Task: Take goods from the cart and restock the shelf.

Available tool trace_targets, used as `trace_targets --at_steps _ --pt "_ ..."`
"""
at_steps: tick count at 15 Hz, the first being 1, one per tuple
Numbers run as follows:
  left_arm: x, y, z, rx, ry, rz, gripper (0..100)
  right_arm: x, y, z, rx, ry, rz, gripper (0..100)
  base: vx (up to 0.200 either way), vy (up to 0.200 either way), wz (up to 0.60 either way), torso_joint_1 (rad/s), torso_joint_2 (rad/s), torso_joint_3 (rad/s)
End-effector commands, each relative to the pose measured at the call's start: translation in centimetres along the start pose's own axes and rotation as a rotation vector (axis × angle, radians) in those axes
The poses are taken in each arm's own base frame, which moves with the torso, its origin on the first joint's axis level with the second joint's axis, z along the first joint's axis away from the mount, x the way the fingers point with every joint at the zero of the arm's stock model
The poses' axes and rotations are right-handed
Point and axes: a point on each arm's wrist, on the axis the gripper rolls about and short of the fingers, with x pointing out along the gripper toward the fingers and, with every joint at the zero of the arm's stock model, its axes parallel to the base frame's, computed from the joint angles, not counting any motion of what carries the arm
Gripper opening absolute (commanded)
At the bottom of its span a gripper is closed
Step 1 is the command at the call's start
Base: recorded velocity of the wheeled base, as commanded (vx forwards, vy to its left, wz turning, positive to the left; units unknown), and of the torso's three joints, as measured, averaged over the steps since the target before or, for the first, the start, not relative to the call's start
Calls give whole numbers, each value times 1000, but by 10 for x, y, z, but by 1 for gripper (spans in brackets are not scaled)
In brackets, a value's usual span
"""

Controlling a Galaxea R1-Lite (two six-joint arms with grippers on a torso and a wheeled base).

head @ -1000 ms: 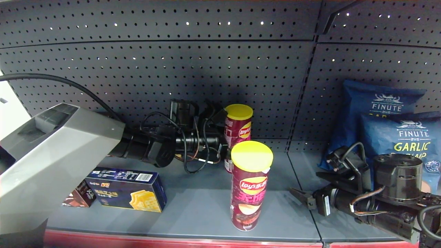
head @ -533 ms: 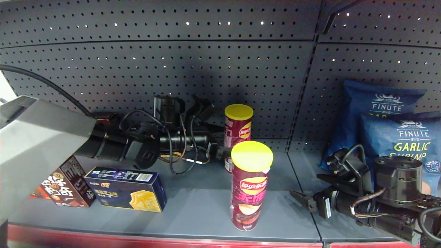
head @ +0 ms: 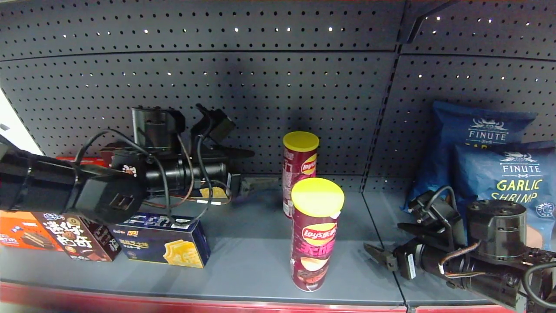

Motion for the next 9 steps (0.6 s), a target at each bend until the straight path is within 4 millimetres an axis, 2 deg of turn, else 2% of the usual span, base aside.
trace_targets --at_steps 1,3,4,6,7,9 --pt "-39 -18 18 8 -40 36 100 5 0 8 6 -33 -1 100 0 0 0 0 0 0" --pt "-62 -35 30 -8 -61 116 100 -4 -2 10 6 -36 -40 100 0 0 0 0 0 0" --pt "-62 -35 30 -8 -61 116 100 -4 -2 10 6 -36 -40 100 0 0 0 0 0 0" --pt "-84 -57 41 -21 -36 224 100 -27 3 6 1 -32 -63 100 0 0 0 0 0 0" --pt "-89 -63 42 -26 -23 255 100 -33 4 7 -2 -45 -59 100 0 0 0 0 0 0" --pt "-94 -72 28 -48 44 387 100 -42 12 7 -2 -58 -22 100 0 0 0 0 0 0"
